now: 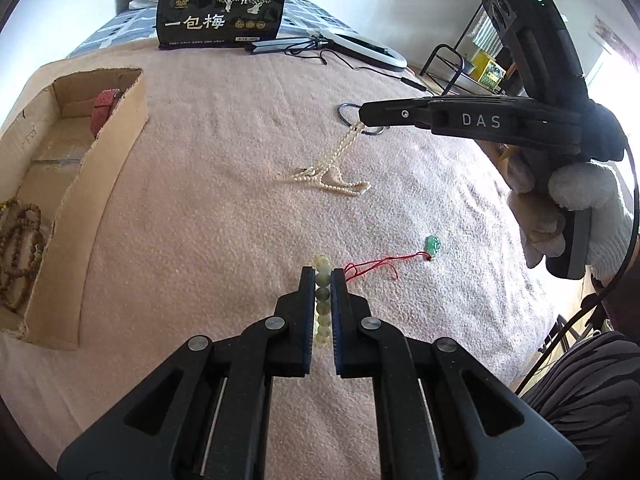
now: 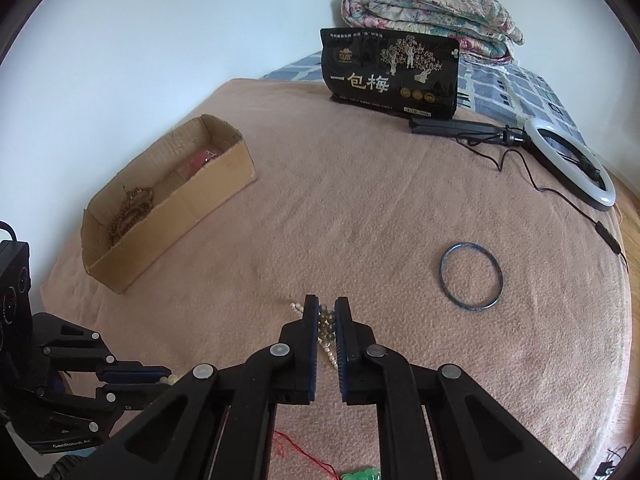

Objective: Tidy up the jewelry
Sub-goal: 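Carry the bracelet with left tool while right tool carries the pearl necklace to the box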

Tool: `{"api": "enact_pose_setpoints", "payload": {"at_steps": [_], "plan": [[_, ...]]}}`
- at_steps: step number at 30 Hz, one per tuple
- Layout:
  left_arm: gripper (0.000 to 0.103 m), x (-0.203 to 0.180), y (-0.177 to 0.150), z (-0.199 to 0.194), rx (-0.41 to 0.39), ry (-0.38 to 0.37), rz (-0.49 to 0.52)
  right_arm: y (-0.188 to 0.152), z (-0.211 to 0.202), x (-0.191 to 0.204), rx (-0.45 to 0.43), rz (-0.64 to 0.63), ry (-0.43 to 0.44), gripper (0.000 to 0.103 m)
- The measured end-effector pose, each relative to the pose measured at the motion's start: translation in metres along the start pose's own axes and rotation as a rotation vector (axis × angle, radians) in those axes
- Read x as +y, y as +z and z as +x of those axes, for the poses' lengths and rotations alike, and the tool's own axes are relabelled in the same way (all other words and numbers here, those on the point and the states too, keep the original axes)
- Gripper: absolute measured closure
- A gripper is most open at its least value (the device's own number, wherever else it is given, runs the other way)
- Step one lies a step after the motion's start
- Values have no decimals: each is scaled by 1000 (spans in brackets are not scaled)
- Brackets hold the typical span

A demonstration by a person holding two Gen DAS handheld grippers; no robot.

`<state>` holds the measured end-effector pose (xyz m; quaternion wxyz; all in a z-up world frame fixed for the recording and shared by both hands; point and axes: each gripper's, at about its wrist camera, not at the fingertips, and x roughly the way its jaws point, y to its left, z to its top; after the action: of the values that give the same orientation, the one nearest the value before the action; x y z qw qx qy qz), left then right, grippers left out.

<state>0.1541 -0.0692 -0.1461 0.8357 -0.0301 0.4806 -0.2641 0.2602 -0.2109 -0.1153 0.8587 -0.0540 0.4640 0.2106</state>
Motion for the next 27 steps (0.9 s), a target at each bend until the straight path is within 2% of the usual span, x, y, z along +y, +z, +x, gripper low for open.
{"api": "enact_pose_setpoints", "payload": {"at_steps": [16,27], "plan": [[98,9,9,-39,-85,20,-19,18,-62,12,-125,8,-5,98],[98,24,11,-66,-135,51,-33,32,-85,30,-181,-17,10,98]]}}
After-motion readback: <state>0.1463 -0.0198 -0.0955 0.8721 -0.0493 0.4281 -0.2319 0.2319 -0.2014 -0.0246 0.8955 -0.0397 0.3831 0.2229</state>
